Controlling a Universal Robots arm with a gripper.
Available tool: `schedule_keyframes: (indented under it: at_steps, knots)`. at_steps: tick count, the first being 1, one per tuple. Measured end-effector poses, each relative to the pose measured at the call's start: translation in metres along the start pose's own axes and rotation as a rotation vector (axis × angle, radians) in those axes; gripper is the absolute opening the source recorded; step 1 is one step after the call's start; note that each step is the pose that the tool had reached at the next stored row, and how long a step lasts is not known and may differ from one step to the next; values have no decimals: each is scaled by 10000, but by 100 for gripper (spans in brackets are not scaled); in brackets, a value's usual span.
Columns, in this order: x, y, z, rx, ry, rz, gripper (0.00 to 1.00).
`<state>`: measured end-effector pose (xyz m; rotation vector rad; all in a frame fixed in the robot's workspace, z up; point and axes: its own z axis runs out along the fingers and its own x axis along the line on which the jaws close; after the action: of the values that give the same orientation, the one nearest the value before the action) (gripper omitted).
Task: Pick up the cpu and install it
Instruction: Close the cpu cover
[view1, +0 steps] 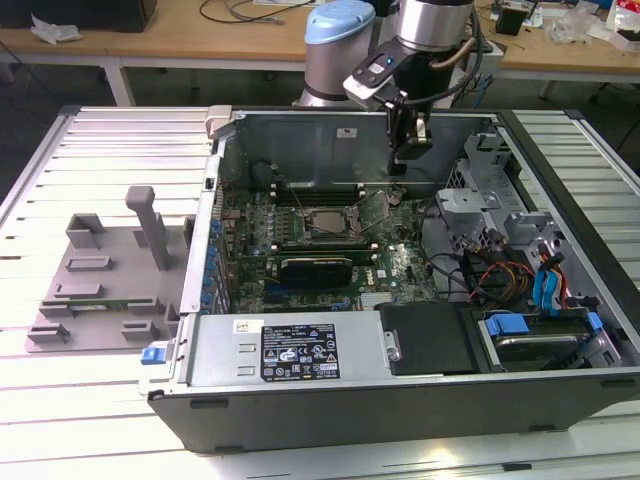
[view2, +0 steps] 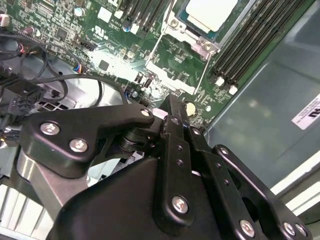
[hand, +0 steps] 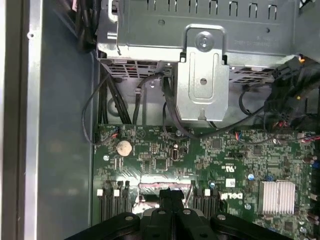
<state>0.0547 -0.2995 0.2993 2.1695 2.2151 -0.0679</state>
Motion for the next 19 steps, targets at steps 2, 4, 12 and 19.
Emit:
schedule_keyframes:
  at_steps: [2, 4, 12, 19]
  knots:
    - [5, 27, 55, 7, 1, -2, 11]
    - [7, 59, 110, 14, 0, -1, 11]
    - [16, 150, 264, 33, 0, -3, 11]
    - [28, 172, 469, 42, 1, -4, 11]
